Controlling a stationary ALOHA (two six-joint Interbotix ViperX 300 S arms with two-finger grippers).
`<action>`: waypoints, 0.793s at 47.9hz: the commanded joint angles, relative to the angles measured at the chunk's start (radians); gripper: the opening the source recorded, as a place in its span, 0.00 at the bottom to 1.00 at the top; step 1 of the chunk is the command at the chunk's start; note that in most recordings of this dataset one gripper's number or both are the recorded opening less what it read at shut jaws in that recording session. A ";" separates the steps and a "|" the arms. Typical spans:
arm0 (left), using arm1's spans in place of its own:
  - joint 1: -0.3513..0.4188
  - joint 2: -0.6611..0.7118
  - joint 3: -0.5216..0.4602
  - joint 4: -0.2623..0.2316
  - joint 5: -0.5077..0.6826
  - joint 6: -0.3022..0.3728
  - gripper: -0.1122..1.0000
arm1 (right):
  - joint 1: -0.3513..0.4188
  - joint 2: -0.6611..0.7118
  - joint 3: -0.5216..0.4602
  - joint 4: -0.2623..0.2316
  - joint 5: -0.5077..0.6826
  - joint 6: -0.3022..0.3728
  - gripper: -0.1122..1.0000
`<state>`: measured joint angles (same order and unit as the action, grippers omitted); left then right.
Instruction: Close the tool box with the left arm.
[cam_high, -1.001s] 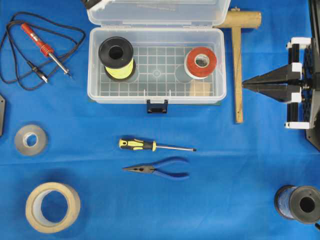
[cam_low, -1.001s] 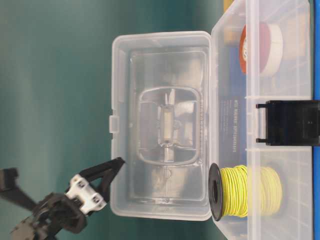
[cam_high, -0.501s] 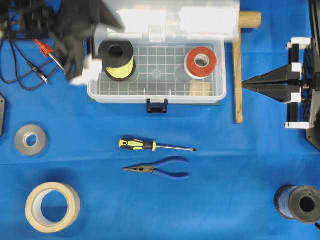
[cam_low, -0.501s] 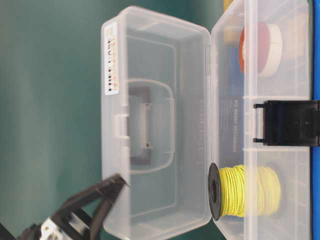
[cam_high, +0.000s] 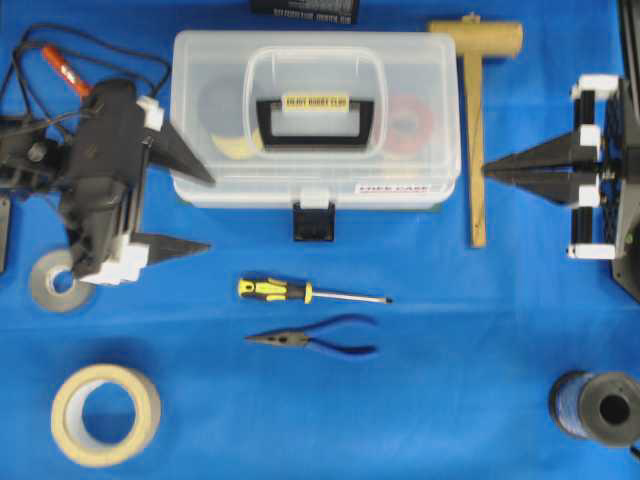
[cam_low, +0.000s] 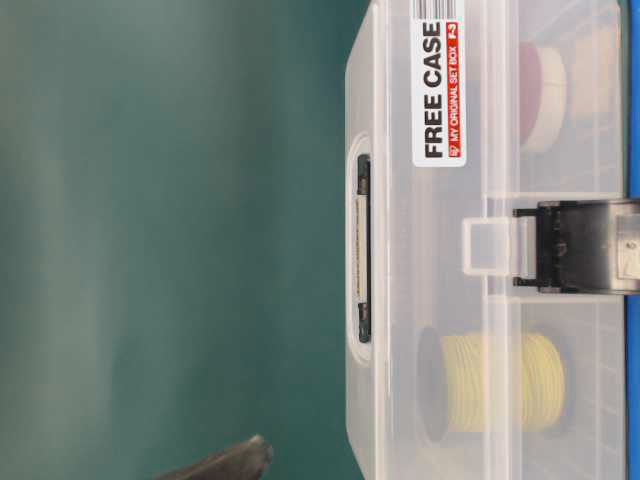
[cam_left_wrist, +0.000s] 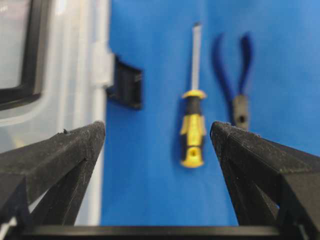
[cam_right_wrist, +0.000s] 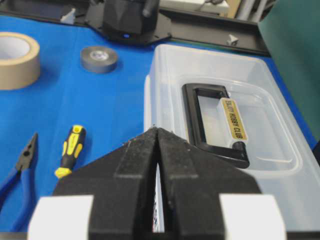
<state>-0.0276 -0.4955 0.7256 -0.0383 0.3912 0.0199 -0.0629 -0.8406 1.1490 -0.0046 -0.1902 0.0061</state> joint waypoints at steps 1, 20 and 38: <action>-0.011 -0.052 0.018 0.000 -0.032 -0.006 0.93 | 0.000 0.005 -0.009 0.002 -0.003 -0.002 0.11; -0.009 -0.330 0.215 0.002 -0.141 -0.008 0.93 | -0.002 0.005 -0.008 0.002 -0.003 0.000 0.11; -0.009 -0.652 0.479 0.000 -0.284 -0.008 0.93 | 0.000 0.005 -0.008 0.002 0.003 0.002 0.11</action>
<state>-0.0353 -1.1029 1.1858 -0.0383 0.1243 0.0107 -0.0629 -0.8376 1.1520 -0.0031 -0.1841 0.0061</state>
